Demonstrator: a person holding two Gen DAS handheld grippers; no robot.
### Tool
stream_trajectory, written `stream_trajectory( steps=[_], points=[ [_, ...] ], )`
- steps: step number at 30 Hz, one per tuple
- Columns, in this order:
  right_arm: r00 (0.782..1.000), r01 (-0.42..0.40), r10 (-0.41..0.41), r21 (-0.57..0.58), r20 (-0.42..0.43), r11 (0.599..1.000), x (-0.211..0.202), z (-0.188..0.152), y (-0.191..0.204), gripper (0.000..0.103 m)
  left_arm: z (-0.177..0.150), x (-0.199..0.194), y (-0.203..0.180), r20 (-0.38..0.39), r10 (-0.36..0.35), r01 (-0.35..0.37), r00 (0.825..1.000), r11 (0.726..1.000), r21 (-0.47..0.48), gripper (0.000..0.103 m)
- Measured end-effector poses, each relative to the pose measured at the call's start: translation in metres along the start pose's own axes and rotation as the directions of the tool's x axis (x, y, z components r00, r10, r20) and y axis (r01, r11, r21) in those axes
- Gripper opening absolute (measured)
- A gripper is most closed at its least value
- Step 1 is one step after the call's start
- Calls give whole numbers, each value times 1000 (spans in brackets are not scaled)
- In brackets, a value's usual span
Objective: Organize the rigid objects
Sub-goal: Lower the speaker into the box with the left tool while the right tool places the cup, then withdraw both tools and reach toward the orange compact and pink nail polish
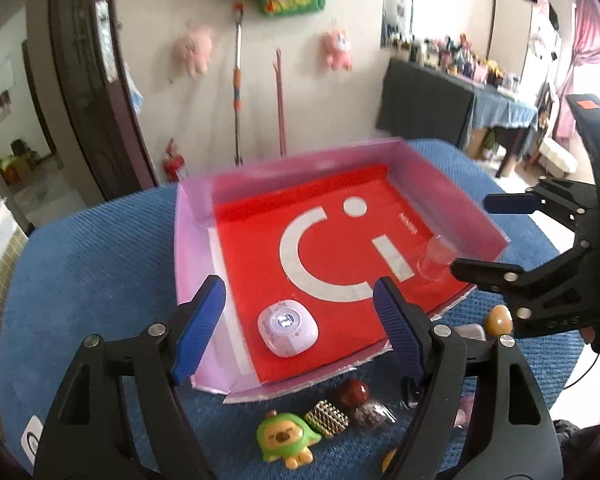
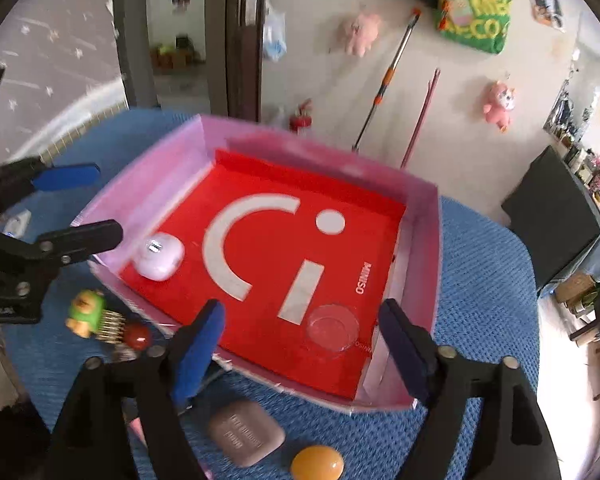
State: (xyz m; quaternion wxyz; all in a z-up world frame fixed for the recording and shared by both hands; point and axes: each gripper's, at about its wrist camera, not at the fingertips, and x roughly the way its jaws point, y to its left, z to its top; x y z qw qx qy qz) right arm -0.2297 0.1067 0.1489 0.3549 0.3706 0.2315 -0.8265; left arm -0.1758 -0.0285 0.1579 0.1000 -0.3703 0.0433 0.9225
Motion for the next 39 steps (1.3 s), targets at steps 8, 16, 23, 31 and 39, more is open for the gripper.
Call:
stream_trajectory(
  steps=[8, 16, 23, 31, 39],
  points=[
    [981, -9, 1, 43, 195, 999, -77, -18, 7, 98, -20, -60, -18, 157, 35, -36, 987, 999, 6, 91],
    [947, 14, -41, 86, 318, 996, -135, -53, 18, 103, -46, -96, -34, 254, 36, -28, 967, 999, -34, 93],
    [930, 8, -53, 127, 363, 992, -157, -89, 27, 103, -73, -109, -46, 288, 37, -22, 957, 998, -53, 93],
    [940, -35, -20, 157, 340, 987, -144, -136, 33, 103, -111, -98, -53, 266, 39, -12, 963, 994, -105, 95],
    [975, -91, 47, 193, 218, 977, -79, -172, 38, 103, -147, -54, -55, 142, 28, -8, 989, 990, -138, 95]
  ],
)
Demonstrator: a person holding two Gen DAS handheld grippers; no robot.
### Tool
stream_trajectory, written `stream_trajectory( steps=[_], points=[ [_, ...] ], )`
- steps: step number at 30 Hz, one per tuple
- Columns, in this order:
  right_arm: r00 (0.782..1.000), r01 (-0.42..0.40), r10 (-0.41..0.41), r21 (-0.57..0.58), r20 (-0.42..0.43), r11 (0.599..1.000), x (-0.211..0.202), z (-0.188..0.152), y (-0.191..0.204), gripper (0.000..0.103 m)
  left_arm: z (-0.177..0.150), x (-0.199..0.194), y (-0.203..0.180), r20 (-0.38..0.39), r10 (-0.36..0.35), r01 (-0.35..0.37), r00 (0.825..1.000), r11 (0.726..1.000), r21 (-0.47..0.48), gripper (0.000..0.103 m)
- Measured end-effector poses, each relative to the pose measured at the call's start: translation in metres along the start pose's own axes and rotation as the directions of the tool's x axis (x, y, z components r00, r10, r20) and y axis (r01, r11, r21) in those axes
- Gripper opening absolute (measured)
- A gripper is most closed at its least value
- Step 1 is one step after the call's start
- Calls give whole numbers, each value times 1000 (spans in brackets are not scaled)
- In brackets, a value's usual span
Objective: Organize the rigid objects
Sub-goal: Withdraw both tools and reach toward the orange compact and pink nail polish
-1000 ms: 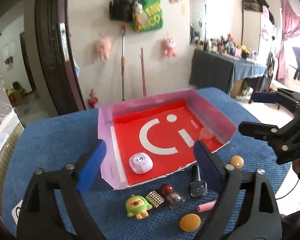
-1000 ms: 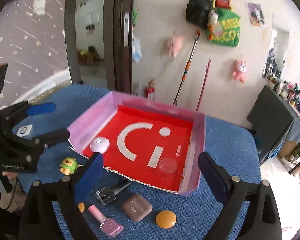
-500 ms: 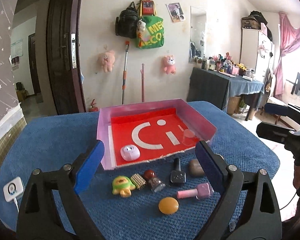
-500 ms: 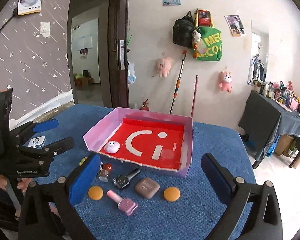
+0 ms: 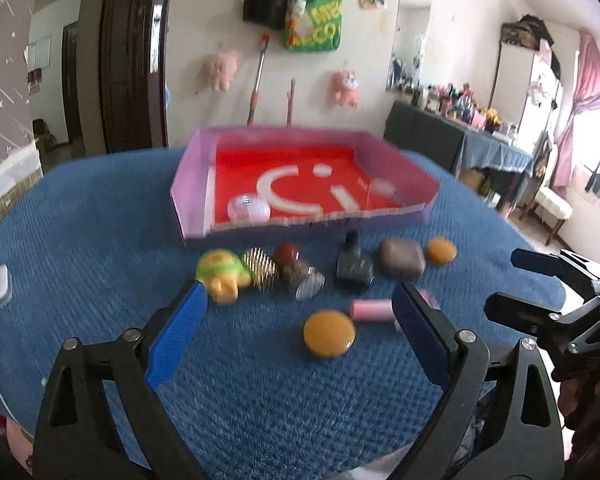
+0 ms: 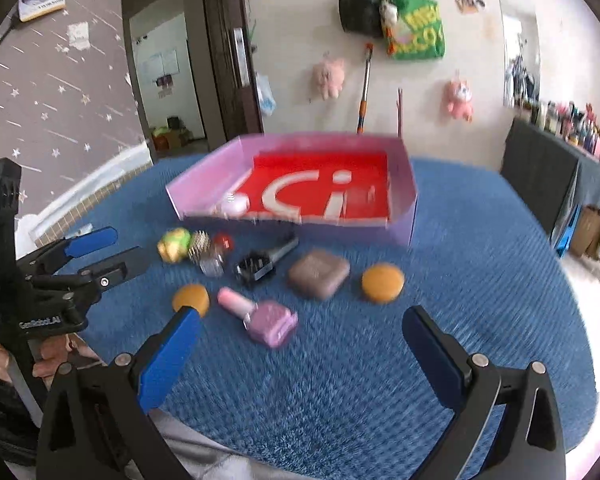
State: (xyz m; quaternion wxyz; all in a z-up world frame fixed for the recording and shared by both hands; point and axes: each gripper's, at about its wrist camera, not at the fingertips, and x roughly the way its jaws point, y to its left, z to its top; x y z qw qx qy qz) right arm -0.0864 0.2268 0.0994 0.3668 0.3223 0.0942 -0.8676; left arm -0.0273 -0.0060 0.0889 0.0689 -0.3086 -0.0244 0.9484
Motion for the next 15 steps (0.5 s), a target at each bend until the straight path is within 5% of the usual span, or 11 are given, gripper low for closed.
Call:
stream_trajectory(
  steps=[15],
  points=[
    [995, -38, 33, -52, -95, 998, 56, -9, 7, 102, -23, 43, 9, -148, -22, 17, 989, 999, -31, 95]
  ],
)
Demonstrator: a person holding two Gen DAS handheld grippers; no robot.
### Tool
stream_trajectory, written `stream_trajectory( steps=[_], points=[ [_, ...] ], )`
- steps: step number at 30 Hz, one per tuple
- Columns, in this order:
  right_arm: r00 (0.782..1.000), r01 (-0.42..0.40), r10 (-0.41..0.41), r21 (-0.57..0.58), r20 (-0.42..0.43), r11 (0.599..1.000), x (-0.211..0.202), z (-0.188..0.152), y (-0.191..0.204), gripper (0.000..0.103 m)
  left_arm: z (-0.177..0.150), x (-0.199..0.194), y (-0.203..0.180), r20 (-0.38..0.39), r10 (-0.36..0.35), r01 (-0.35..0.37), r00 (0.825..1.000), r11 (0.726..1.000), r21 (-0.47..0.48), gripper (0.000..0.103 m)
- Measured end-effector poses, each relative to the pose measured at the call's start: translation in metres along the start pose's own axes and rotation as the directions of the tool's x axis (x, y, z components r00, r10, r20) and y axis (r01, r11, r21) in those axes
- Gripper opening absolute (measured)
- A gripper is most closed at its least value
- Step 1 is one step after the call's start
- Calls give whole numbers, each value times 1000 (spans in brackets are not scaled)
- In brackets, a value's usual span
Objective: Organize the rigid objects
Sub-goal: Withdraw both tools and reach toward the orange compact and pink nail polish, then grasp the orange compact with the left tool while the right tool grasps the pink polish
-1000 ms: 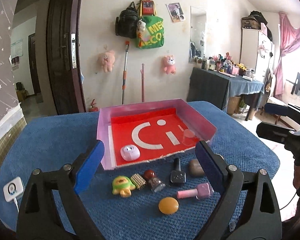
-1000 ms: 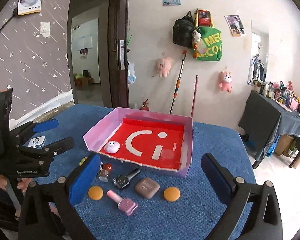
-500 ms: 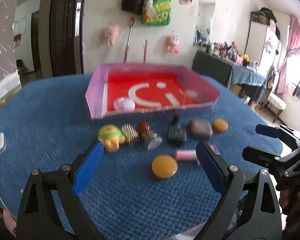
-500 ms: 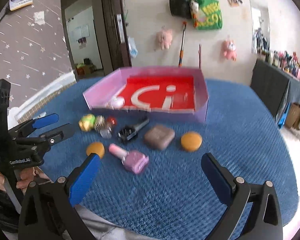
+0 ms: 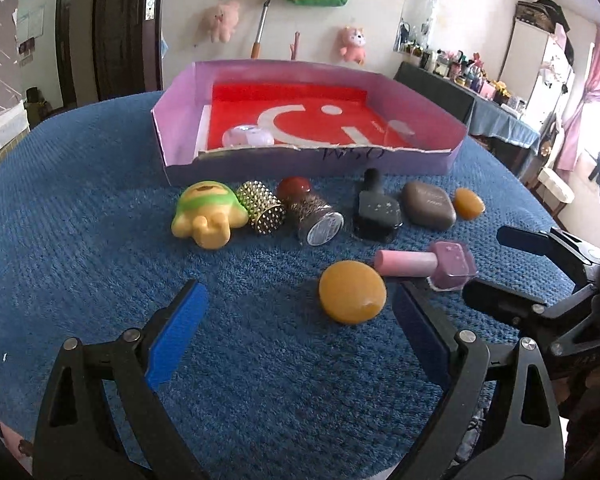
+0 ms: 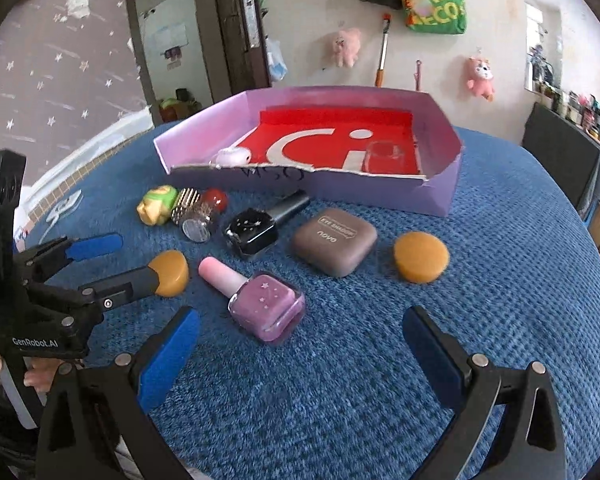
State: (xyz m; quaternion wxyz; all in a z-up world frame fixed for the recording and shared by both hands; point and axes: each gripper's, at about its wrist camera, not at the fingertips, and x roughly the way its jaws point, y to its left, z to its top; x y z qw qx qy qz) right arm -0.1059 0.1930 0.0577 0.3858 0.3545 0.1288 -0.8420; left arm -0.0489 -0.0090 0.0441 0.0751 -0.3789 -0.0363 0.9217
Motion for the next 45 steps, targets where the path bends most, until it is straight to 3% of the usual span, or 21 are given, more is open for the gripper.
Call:
stream_trajectory(
  steps=[7, 17, 18, 20, 21, 22, 23, 25, 34, 45],
  points=[
    [1000, -18, 17, -61, -27, 998, 18, 1, 9, 91, 3, 10, -2, -23, 1, -1, 1000, 999, 32, 94],
    [999, -35, 33, -78, -29, 996, 24, 4, 12, 84, 7, 21, -7, -50, -24, 27, 998, 998, 61, 76],
    [999, -35, 32, -81, -29, 996, 24, 4, 13, 81, 7, 22, -8, -48, -24, 28, 999, 997, 68, 75],
    [999, -23, 21, -95, -26, 995, 24, 4, 15, 74, 8, 23, -11, -44, -36, 40, 998, 996, 84, 62],
    [999, -25, 23, -101, -23, 995, 24, 4, 15, 67, 8, 23, -12, -42, -36, 40, 998, 995, 89, 59],
    [999, -34, 32, -105, -22, 994, 24, 4, 15, 51, 9, 23, -12, -41, -44, 47, 998, 995, 86, 49],
    [999, -45, 43, -111, -17, 993, 22, 4, 16, 47, 10, 23, -10, -41, -62, 64, 997, 997, 53, 47],
    [999, -43, 41, -108, -20, 993, 21, 4, 16, 46, 13, 24, -6, -45, -76, 77, 996, 997, 16, 36],
    [997, -76, 77, -31, 25, 997, 5, 7, 7, 46, 18, 11, -8, -11, -76, 76, 997, 997, 28, 36],
    [996, -72, 74, -35, 43, 997, -3, 9, 10, 46, 18, 4, -10, 4, -77, 76, 997, 996, 36, 36]
  ],
)
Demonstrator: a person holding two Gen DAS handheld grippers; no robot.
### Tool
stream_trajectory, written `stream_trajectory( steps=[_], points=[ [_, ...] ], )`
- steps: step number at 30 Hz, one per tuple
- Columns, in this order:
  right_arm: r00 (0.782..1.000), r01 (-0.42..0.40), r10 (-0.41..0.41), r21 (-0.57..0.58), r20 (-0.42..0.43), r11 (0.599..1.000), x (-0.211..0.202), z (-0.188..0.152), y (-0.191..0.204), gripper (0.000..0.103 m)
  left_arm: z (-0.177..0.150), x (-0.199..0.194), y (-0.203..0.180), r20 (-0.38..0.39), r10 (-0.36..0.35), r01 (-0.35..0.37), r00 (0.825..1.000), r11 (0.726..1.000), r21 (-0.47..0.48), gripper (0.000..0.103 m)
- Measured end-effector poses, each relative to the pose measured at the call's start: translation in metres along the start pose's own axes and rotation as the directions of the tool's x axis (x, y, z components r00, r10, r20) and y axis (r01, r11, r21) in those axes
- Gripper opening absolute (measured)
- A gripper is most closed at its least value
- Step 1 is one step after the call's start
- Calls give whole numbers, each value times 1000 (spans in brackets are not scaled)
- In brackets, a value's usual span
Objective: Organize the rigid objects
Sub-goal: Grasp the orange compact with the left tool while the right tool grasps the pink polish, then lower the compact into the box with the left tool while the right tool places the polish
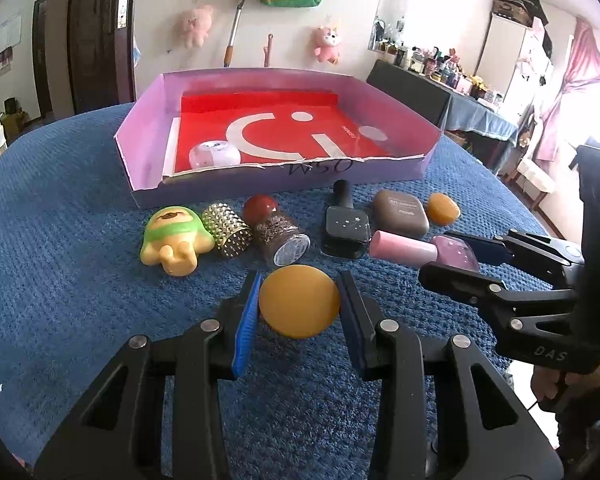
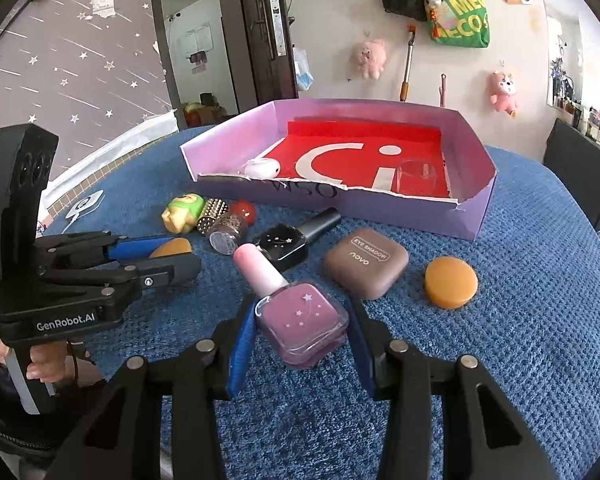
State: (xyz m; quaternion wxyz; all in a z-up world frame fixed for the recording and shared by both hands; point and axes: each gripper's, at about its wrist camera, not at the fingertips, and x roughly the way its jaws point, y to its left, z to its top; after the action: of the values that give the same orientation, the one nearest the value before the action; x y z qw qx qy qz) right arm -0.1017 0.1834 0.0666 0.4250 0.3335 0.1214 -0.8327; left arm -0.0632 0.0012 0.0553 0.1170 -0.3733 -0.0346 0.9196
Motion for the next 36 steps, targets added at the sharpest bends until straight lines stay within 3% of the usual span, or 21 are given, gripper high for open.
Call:
stream_trajectory(
  steps=[11, 18, 27, 36],
  points=[
    [1000, -1, 1, 0, 13, 1000, -5, 1, 0, 46, 1, -6, -4, 16, 0, 0, 1000, 1000, 6, 36],
    [999, -1, -1, 31, 50, 1000, -11, 27, -5, 46, 27, -10, -5, 31, -29, 28, 999, 999, 35, 36],
    [996, 62, -68, 124, 51, 990, 6, 84, -22, 46, 87, 20, 2, -38, -125, 129, 991, 986, 110, 36],
    [989, 148, -143, 216, -41, 965, 56, 112, -39, 46, 125, 68, 12, -130, -131, 156, 983, 965, 209, 35]
  ],
)
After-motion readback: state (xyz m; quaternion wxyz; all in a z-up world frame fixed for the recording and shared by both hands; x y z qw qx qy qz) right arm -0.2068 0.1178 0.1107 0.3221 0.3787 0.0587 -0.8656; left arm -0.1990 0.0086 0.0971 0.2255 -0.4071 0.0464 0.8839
